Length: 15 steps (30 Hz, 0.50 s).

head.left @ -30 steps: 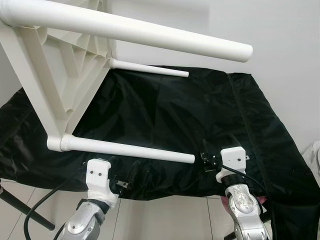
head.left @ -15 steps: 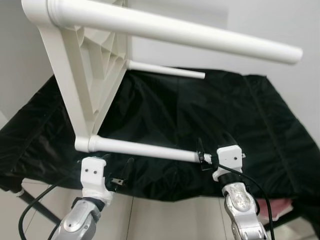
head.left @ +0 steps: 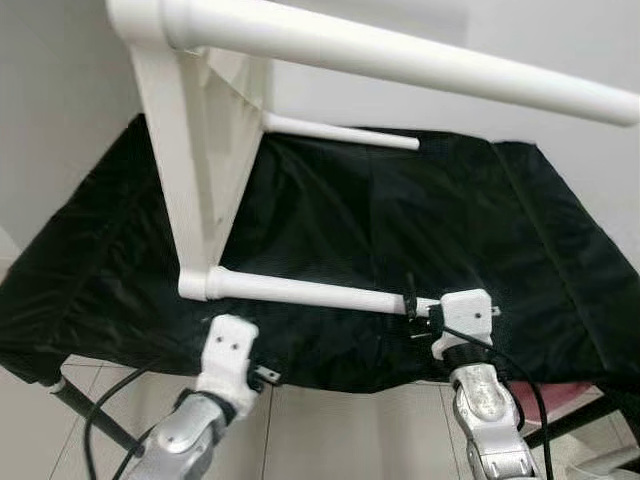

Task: Building children table

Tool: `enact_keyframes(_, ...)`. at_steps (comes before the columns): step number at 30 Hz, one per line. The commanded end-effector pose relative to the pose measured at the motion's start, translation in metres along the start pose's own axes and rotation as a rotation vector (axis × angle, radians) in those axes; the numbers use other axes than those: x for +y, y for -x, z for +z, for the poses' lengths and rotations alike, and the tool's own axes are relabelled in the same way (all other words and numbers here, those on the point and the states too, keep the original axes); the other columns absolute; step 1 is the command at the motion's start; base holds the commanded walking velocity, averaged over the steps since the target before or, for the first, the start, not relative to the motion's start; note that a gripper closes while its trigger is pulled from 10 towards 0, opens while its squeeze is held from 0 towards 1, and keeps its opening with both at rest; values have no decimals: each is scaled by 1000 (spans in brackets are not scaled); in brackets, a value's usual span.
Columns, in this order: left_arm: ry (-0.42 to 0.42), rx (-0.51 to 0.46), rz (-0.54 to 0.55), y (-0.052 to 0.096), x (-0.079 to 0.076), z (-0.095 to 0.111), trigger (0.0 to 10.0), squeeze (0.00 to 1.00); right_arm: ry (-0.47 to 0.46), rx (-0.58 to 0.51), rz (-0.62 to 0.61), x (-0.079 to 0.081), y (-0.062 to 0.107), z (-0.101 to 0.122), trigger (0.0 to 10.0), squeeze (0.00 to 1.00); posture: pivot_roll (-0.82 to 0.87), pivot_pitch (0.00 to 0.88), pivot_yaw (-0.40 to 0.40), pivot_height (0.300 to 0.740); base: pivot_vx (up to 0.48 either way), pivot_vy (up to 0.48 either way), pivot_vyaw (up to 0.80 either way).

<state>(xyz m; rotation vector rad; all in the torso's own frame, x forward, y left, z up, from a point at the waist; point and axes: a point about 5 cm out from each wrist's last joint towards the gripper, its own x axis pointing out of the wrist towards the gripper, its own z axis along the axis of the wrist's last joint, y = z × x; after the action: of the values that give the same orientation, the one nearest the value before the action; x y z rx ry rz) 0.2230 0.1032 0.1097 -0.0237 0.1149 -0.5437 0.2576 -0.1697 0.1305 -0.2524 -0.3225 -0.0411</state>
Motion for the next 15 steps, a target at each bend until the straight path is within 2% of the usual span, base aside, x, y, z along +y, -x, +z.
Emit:
enact_keyframes(1,23,64,-13,-4,0,-8,10000,1000,59,-48,-69,-10,-2,8,10000,1000,28,32,-13,740,0,0,0)
enact_keyframes(3,29,75,-3,-6,1,-8,10000,1000,82,-59,-86,-13,-3,9,10000,1000,28,32,-13,740,0,0,0)
enact_keyframes(5,80,80,51,-10,6,-7,10000,1000,136,-87,-109,-17,-5,15,10000,1000,22,32,-10,740,0,0,0)
enact_keyframes(6,80,80,51,-10,6,-7,10000,1000,136,-87,-109,-17,-5,15,10000,1000,22,32,-10,740,0,0,0)
enact_keyframes(7,139,79,95,-12,10,-4,10000,0,172,-118,-123,-19,-6,20,10000,0,18,34,-7,740,0,0,0)
enact_keyframes(10,250,67,194,-14,22,4,10000,0,292,-222,-156,-23,-8,37,10000,0,15,35,-3,740,0,0,0)
enact_keyframes(12,250,67,194,-14,22,4,10000,0,292,-222,-156,-23,-8,37,10000,0,15,35,-3,740,0,0,0)
enact_keyframes(14,269,59,219,-13,26,7,10000,0,388,-294,-177,-23,-9,49,10000,0,18,36,-4,740,0,0,0)
enact_keyframes(15,269,59,219,-13,26,7,10000,0,388,-294,-177,-23,-9,49,10000,0,18,36,-4,740,0,0,0)
